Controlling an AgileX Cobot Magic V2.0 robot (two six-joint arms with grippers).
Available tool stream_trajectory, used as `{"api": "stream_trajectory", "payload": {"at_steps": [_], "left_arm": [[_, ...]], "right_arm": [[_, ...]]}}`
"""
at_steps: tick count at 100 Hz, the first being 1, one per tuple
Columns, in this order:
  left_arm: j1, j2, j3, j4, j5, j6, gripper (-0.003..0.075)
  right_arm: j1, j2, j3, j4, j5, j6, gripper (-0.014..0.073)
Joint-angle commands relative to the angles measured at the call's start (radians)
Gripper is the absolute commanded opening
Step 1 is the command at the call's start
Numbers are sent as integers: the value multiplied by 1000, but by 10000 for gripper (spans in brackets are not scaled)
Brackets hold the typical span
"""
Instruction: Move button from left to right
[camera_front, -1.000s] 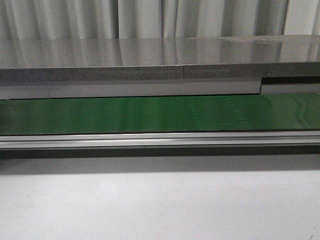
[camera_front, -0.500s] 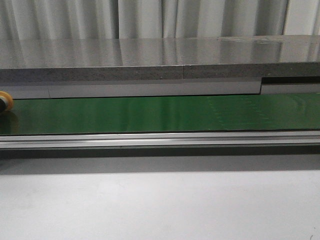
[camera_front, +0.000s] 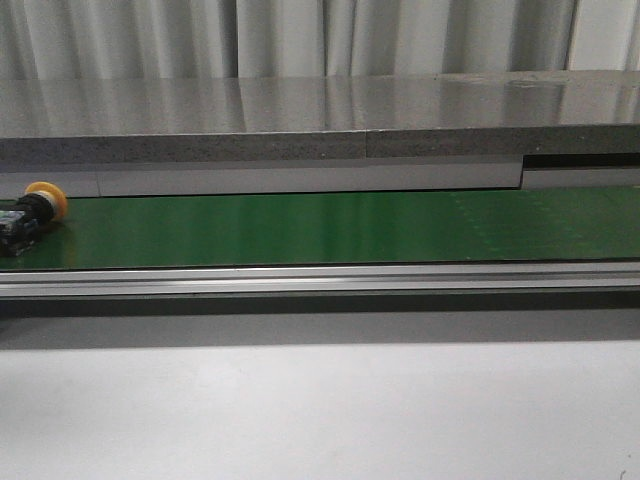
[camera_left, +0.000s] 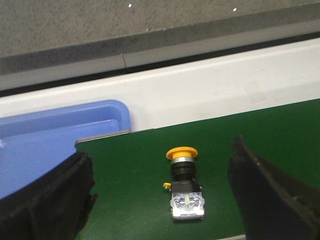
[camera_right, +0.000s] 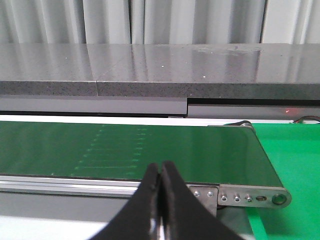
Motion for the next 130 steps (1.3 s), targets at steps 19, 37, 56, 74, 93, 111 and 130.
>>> {"api": "stream_trajectory", "payload": {"at_steps": [19,37,56,74,93,111,130], "left_arm": [[-72,-287,263,-16,-275,-1,543],[-72,-474,407,-19,-341,-1,533],[-72,-654,502,-19,-294,-1,512],[-72,-765,562,-19,-255,-1,513],[-72,-794,599,-19,-249,-1,512],[-72,-794,598,-19,-249,-1,512],[-72,-794,598,-19,-251,-1,370]], "right_arm": [[4,-15,-19,-10,-75,0,-68],[4,-15,-19,-10,-75,0,-68],[4,-15,-19,-10,-75,0,-68],[4,-15,-19,-10,-75,0,-68],[4,-15,-19,-10,-75,0,-68],[4,-15,-19,-10,-75,0,-68],[4,-15,-19,-10,-75,0,-68]]}}
